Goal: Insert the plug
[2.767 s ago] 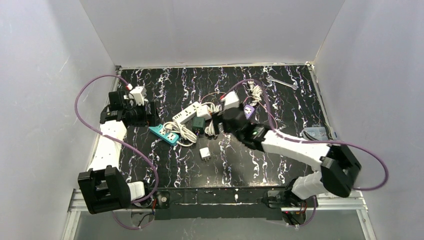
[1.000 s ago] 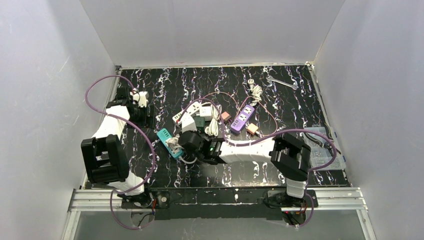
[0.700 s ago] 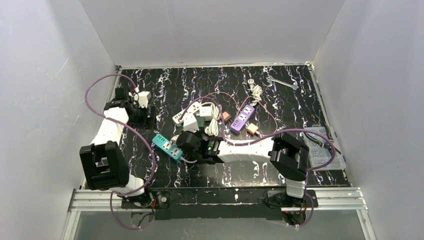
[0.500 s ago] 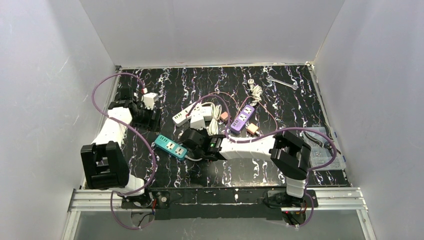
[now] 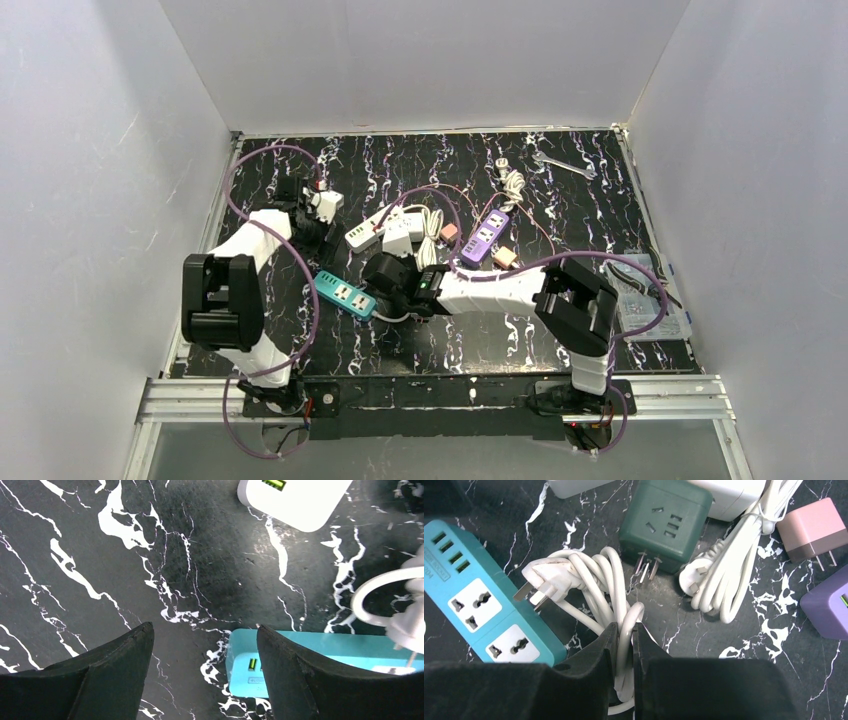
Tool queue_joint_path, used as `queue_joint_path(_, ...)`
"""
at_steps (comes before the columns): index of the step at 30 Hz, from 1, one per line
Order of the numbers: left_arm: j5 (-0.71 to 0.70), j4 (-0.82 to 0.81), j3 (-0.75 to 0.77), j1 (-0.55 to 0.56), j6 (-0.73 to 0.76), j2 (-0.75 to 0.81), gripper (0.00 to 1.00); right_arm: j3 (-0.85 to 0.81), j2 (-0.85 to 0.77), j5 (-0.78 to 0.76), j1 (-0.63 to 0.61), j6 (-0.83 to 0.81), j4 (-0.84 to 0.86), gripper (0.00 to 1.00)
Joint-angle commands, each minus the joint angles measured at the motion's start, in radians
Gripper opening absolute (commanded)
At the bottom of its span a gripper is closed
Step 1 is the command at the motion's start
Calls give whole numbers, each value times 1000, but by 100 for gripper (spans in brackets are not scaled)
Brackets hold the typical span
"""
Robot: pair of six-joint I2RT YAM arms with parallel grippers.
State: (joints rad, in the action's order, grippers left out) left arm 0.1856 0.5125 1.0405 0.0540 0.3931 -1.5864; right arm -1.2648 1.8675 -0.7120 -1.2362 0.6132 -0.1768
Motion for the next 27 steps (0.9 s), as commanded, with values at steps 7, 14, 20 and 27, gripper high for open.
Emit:
queue_joint_path(7,-81,-77,-120,30,122,33,70,-102,72,38,63,-44,69,22)
queue_joint_path(14,-61,23,-169,28,183,141,67,-203,162,64,76,-77,74,22)
queue_joint_path(20,-33,119,-166,6,167,235,66,-293,210,114,128,-113,55,28)
queue_joint_path(27,69,233,-98,-23,146,216,58,-316,153,154,145,-191,5,77)
